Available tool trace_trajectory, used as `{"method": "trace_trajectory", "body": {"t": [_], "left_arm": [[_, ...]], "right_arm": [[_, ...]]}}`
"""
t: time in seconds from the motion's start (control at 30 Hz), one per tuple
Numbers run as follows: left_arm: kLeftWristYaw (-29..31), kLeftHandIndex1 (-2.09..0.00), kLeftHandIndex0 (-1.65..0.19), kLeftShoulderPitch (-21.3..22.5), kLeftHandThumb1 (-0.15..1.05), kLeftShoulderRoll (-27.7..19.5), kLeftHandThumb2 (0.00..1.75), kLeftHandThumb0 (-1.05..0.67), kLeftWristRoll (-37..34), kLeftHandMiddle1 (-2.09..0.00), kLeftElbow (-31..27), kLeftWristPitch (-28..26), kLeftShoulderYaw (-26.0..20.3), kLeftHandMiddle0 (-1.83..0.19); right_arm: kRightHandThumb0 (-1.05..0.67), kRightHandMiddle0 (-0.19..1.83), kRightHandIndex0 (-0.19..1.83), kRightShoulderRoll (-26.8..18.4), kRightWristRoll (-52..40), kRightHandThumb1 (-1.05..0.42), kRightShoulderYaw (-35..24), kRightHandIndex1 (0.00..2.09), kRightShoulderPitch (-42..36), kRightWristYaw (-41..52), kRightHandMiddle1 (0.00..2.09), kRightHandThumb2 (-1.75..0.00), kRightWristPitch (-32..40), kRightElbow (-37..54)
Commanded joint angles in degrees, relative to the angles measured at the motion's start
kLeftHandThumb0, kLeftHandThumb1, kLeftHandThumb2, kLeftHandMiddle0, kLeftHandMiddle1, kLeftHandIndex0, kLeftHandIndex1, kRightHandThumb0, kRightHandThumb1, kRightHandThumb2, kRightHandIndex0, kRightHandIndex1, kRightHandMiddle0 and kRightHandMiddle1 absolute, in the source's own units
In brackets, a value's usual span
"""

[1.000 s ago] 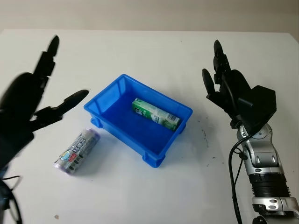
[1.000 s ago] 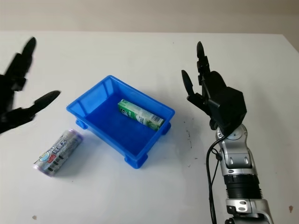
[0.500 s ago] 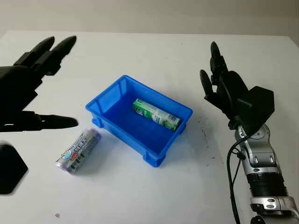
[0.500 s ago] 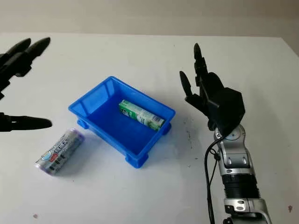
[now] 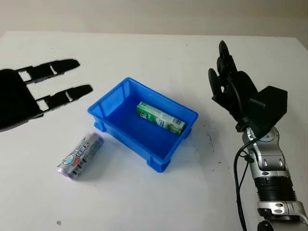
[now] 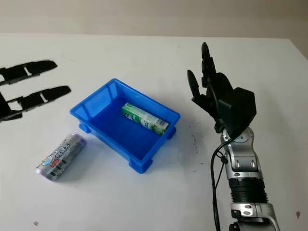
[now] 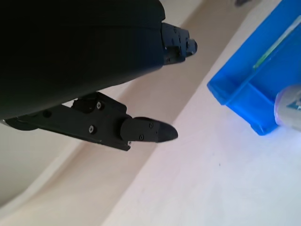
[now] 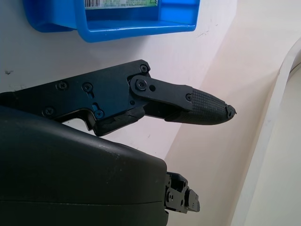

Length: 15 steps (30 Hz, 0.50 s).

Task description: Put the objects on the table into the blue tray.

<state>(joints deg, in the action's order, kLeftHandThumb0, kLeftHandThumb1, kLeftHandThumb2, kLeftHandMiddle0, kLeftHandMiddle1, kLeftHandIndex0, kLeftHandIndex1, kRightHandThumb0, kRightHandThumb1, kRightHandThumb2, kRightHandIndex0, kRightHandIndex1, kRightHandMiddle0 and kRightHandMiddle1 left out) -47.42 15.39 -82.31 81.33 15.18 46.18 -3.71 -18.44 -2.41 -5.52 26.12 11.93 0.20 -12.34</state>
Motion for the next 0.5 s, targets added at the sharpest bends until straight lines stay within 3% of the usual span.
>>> {"method": "trace_trajectory", "body": {"t": [0.0, 0.17, 0.33, 0.47], "left_arm": [[-9.3, -0.06, 0.0, 5.8, 1.05, -2.6, 0.4, -0.21, 4.7, -0.06, 4.5, -0.9, 6.5, 0.02], [-23.0, -0.06, -0.03, 15.8, 1.05, -2.6, 0.45, -0.2, 11.8, -0.07, 10.5, 1.3, 18.8, -0.04], [-24.2, -0.06, -0.02, 19.6, 1.05, -3.9, 0.49, -0.18, 11.7, -0.05, 11.3, 7.6, 24.9, 0.0], [-23.7, -0.05, -0.01, 20.2, 1.05, -5.2, 0.48, -0.2, 11.7, -0.05, 9.5, 9.5, 26.8, 0.01]], "right_arm": [[-0.69, -0.19, -0.19, 0.2, -0.2, -1.05, -0.1, 0.0, 0.8, 0.2, 0.0, -0.63, 0.1, 0.1], [-0.68, -0.19, -0.19, 0.4, -0.1, -1.05, -0.1, 0.0, 0.8, 0.2, 0.0, -0.63, -0.7, -0.5], [-0.69, -0.19, -0.19, 0.8, 0.1, -1.05, -0.1, 0.0, 0.7, -0.5, 0.0, -0.61, -0.1, -0.7], [-0.69, -0.19, -0.19, 0.8, 0.2, -1.05, 0.0, 0.0, 0.9, -0.3, 0.0, -0.61, -1.4, -2.0]]}}
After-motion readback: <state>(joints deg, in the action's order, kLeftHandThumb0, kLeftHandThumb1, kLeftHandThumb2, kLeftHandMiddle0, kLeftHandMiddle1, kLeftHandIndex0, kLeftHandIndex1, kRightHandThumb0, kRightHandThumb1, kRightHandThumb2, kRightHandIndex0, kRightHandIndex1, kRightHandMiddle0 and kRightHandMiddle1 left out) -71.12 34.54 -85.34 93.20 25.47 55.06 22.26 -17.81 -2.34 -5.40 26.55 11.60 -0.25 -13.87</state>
